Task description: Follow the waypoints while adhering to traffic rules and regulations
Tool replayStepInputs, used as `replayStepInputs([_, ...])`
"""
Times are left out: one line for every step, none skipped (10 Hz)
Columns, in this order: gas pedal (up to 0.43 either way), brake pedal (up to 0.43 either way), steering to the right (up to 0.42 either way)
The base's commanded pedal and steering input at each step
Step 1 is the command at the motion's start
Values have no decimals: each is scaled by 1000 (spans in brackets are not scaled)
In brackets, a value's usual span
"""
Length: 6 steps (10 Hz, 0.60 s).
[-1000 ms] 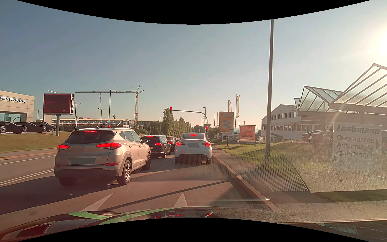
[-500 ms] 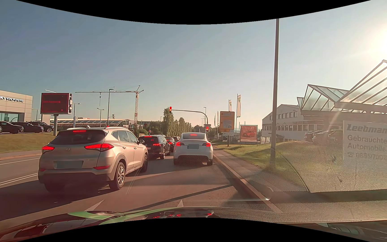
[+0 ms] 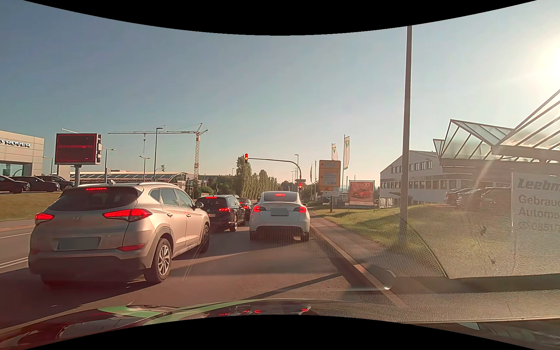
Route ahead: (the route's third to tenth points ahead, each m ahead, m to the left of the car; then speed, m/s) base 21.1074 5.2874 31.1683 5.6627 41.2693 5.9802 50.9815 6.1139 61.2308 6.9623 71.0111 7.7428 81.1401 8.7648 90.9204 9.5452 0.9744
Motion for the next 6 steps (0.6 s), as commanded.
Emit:
replayStepInputs([0, 0, -2])
replayStepInputs([0, 0, -2])
replayStepInputs([0, 0, 0])
replayStepInputs([0, 0, 1])
replayStepInputs([0, 0, 1])
replayStepInputs([0, 0, 1])
